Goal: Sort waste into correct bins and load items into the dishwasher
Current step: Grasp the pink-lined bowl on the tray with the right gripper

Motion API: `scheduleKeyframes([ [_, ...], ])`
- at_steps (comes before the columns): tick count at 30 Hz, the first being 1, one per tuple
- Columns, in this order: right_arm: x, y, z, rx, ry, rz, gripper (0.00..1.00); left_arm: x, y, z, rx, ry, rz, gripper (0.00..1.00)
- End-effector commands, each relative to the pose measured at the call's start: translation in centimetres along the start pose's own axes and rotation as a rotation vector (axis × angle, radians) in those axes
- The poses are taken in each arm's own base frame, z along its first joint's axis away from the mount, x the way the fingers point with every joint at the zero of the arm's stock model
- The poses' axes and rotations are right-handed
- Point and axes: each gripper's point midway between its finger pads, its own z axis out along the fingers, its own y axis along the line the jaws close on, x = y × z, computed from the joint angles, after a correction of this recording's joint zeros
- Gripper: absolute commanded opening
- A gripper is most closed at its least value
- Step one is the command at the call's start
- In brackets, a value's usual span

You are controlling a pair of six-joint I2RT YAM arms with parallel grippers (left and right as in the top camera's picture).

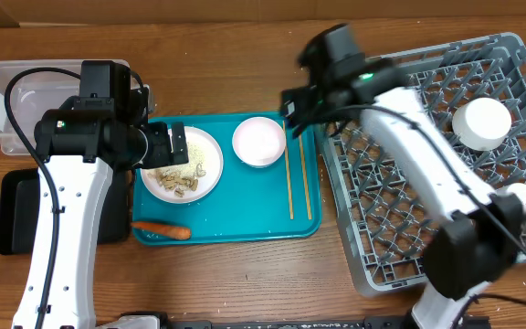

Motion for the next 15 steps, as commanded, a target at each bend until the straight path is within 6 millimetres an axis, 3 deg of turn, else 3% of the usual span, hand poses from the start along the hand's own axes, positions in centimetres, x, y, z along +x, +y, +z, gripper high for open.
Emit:
scheduleKeyframes([
  [1,1.7,1.7,3.6,0.039,0.064,0.016,0.84,-0.4,0.1,-0.5,-0.009,-0.021,-0.016,1.0],
  [11,4.1,-0.9,11.0,0.218,0.141,0.167,0.76,-0.3,0.1,-0.5,-0.01,-0.015,-0.017,1.0],
  [15,4.7,-1.3,12.3,0.228,0.165,0.174,0.61,-0.3,0.1,-0.5,-0.011,-0.014,-0.017,1.0],
])
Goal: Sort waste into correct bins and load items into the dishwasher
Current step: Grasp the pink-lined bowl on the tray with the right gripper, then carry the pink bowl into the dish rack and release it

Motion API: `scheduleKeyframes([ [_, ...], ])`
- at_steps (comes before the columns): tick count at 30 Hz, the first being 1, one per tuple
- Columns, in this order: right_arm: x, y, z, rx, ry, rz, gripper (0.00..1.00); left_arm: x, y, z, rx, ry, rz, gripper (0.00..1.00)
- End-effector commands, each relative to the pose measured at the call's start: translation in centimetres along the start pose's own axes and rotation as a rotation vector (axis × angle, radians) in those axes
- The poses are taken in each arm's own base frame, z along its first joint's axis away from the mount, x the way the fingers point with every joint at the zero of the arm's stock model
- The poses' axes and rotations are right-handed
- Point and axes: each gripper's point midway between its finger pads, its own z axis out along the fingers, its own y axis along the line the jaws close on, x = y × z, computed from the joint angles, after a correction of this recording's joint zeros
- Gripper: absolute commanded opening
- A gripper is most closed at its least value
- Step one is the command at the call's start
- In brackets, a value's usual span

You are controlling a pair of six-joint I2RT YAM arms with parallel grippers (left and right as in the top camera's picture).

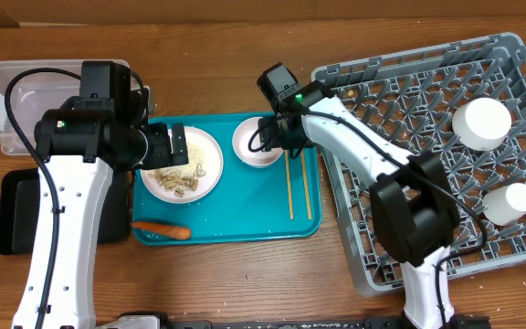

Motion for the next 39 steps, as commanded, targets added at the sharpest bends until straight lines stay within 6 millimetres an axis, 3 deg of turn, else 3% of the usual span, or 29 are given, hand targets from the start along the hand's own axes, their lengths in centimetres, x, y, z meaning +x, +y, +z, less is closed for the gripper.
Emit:
scheduleKeyframes([
  [1,0.0,-0.6,0.7,0.028,-0.001,0.037,0.54,-0.4,0.1,-0.5,-0.009,-0.02,-0.016,1.0],
  [3,0.0,-0.6,0.8,0.027,0.001,0.036,0.24,-0.4,0.1,-0.5,-0.009,-0.02,-0.016,1.0],
  [6,0.3,-0.7,0.8,0.03,0.013,0.036,0.04,-0.4,0.1,-0.5,-0.009,-0.02,-0.016,1.0],
  [10,0.1,-1.0,0.4,0.035,0.015,0.043,0.04,-0.3,0.1,-0.5,-0.01,-0.017,-0.016,1.0],
  [12,-0.5,-1.3,-0.8,0.042,0.001,0.047,0.04,-0.3,0.1,-0.5,-0.01,-0.016,-0.016,1.0],
  [14,-1.6,-2.2,-2.9,0.075,-0.041,0.057,0.04,-0.3,0.1,-0.5,-0.01,-0.017,-0.016,1.0],
  [18,-4.7,-4.7,-10.2,0.156,-0.192,0.07,0.04,-0.3,0.1,-0.5,-0.01,-0.017,-0.016,1.0],
  [21,-6.5,-8.1,-16.8,0.266,-0.349,0.122,0.04,-0.4,0.1,-0.5,-0.01,-0.017,-0.016,1.0],
  [24,-7.0,-13.0,-22.1,0.439,-0.483,0.196,0.04,-0.3,0.1,-0.5,-0.01,-0.017,-0.016,1.0],
  [27,-6.6,-18.9,-26.2,0.701,-0.563,0.283,0.04,-0.3,0.1,-0.5,-0.01,-0.017,-0.016,1.0],
  [31,-4.3,-26.0,-30.8,1.077,-0.676,0.504,0.04,-0.3,0.1,-0.5,-0.01,-0.016,-0.016,1.0],
  [35,-2.5,-30.1,-31.4,1.253,-0.69,0.59,0.04,-0.3,0.1,-0.5,-0.011,-0.013,-0.016,1.0],
  [39,-0.9,-33.6,-28.5,1.284,-0.608,0.639,0.04,-0.3,0.1,-0.5,-0.01,-0.015,-0.017,1.0],
])
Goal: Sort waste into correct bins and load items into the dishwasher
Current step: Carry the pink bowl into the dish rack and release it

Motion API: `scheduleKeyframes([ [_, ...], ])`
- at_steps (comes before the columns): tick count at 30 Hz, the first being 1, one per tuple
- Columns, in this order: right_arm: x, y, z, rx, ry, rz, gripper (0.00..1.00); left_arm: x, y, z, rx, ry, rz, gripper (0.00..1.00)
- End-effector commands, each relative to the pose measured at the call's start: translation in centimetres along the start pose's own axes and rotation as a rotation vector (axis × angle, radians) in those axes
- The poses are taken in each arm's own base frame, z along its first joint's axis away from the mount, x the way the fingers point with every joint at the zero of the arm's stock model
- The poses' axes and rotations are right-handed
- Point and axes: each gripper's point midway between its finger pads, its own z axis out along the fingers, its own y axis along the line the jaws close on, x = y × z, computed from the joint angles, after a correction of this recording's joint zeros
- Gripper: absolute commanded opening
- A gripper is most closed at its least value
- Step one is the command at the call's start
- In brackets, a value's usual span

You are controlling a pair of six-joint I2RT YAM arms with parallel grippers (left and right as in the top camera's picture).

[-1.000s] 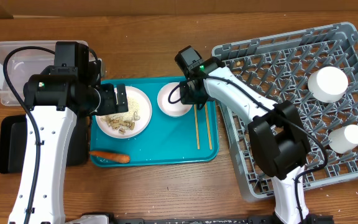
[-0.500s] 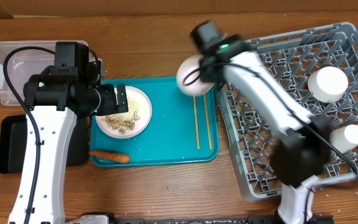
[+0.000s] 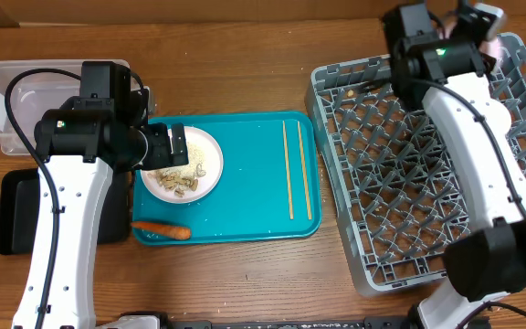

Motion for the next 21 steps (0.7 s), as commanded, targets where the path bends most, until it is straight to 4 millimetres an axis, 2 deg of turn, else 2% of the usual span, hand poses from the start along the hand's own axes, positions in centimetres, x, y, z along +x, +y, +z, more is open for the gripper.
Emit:
scheduleKeyframes([
  [1,1.3,-1.3,2.8,0.132,-0.024,0.027,0.04,-0.4,0.1,-0.5,-0.009,-0.019,-0.016,1.0],
  [5,4.3,-0.2,4.7,0.146,-0.001,0.01,0.04,-0.4,0.1,-0.5,-0.009,-0.019,-0.017,1.0],
  [12,9.6,2.8,5.4,0.042,0.105,-0.037,0.04,-0.4,0.1,-0.5,-0.009,-0.018,-0.017,1.0],
  [16,11.2,3.7,5.1,0.006,0.138,-0.067,0.04,-0.4,0.1,-0.5,-0.009,-0.018,-0.017,1.0],
  [21,12.1,3.8,5.1,-0.001,0.162,-0.065,0.04,-0.4,0.1,-0.5,-0.009,-0.018,-0.017,1.0],
])
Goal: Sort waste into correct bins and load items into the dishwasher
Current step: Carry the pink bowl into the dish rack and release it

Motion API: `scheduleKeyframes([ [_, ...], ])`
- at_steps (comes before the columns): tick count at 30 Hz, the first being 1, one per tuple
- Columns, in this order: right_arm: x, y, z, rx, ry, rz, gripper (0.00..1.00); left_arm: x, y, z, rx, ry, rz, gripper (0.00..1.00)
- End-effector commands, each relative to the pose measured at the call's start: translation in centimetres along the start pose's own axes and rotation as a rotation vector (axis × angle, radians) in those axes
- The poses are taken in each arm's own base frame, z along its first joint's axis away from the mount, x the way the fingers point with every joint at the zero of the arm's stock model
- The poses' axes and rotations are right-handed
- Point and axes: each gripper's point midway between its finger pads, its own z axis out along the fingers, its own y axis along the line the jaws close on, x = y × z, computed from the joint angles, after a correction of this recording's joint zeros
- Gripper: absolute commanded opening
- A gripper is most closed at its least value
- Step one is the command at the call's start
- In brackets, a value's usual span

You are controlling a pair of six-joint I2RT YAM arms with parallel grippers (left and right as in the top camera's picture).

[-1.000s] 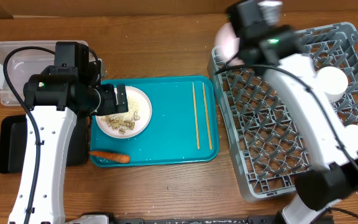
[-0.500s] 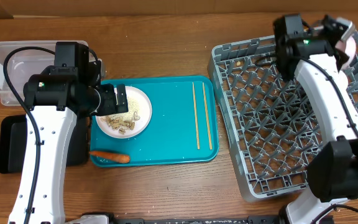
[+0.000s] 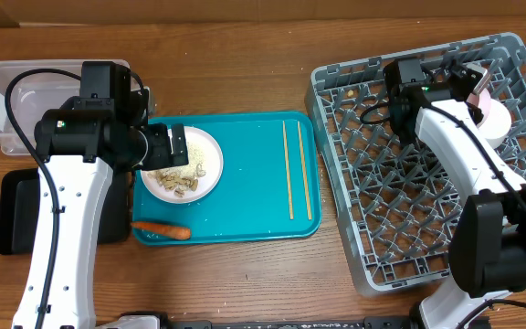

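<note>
A white plate (image 3: 199, 167) with food scraps lies on the left of the teal tray (image 3: 245, 219). My left gripper (image 3: 170, 144) hangs open just over the plate's left rim. Two chopsticks (image 3: 288, 169) lie on the tray's right side, and a carrot (image 3: 163, 229) rests at its front left edge. At the back right of the grey dish rack (image 3: 382, 228), my right gripper (image 3: 471, 79) is shut on the white bowl (image 3: 486, 92). The bowl stands tilted on edge, right next to a white cup (image 3: 495, 122).
A clear plastic bin (image 3: 3, 100) stands at the back left. A black bin (image 3: 12, 215) sits in front of it, partly under my left arm. My right arm crosses the rack's right half and hides part of it.
My right gripper has come down and inward from the rack's far back right corner, with the bowl. The bowl now stands on edge in the rack beside the cup. The left arm is unchanged.
The white bowl sat on the tray beside the plate, with my right gripper above the tray's back right edge. Then the gripper was at the bowl. Later the bowl was off the tray, held past the rack's back corner; now it is in the rack.
</note>
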Motion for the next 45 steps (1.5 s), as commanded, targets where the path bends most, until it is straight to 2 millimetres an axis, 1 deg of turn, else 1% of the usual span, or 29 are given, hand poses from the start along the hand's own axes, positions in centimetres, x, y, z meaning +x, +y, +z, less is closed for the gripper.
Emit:
scheduleKeyframes([
  [1,1.8,0.9,0.1,-0.043,0.057,-0.001,0.04,-0.4,0.1,-0.5,-0.008,-0.021,-0.016,1.0],
  [3,1.8,0.9,0.1,-0.042,0.057,-0.004,0.04,-0.4,0.1,-0.5,-0.009,-0.02,-0.016,1.0],
  [6,1.0,0.3,0.1,-0.004,0.013,-0.002,0.04,-0.4,0.1,-0.5,-0.008,-0.021,-0.016,1.0],
  [8,1.1,0.2,0.1,-0.002,0.013,-0.009,0.04,-0.5,0.1,-0.5,-0.008,-0.021,-0.016,1.0],
  [11,1.2,0.5,0.0,-0.012,0.017,-0.011,0.04,-0.4,0.1,-0.5,-0.009,-0.02,-0.016,1.0],
  [15,1.5,0.9,-0.8,-0.03,0.014,-0.031,0.04,-0.4,0.1,-0.5,-0.006,-0.02,-0.016,1.0],
  [18,1.6,1.5,-1.7,-0.05,0.002,-0.051,0.1,-0.4,0.0,-0.5,-0.006,-0.021,-0.016,1.0],
  [21,2.4,2.7,-2.8,-0.103,0.018,-0.075,0.16,-0.4,0.0,-0.5,-0.006,-0.019,-0.016,1.0],
  [22,2.8,3.1,-3.1,-0.124,0.032,-0.082,0.2,-0.4,0.1,-0.5,-0.006,-0.019,-0.016,1.0],
  [24,3.9,4.0,-3.9,-0.179,0.074,-0.105,0.26,-0.4,0.1,-0.5,-0.007,-0.017,-0.017,1.0],
  [26,4.8,4.6,-4.6,-0.216,0.106,-0.131,0.29,-0.3,0.1,-0.5,-0.007,-0.017,-0.017,1.0],
  [29,5.6,5.1,-5.6,-0.245,0.121,-0.159,0.29,-0.4,0.1,-0.5,-0.006,-0.017,-0.017,1.0],
  [34,5.8,5.3,-6.3,-0.255,0.111,-0.179,0.3,-0.3,0.1,-0.5,-0.007,-0.017,-0.016,1.0],
  [38,5.3,4.9,-6.2,-0.248,0.105,-0.167,0.34,-0.3,0.1,-0.5,-0.007,-0.017,-0.016,1.0],
  [40,4.4,4.2,-6.2,-0.255,0.117,-0.137,0.35,-0.3,0.1,-0.5,-0.007,-0.017,-0.016,1.0],
  [42,3.0,3.5,-6.5,-0.287,0.131,-0.076,0.35,-0.3,0.1,-0.5,-0.007,-0.017,-0.016,1.0],
  [45,0.2,1.7,-6.8,-0.351,0.15,0.051,0.47,-0.3,0.1,-0.5,-0.007,-0.017,-0.016,1.0],
])
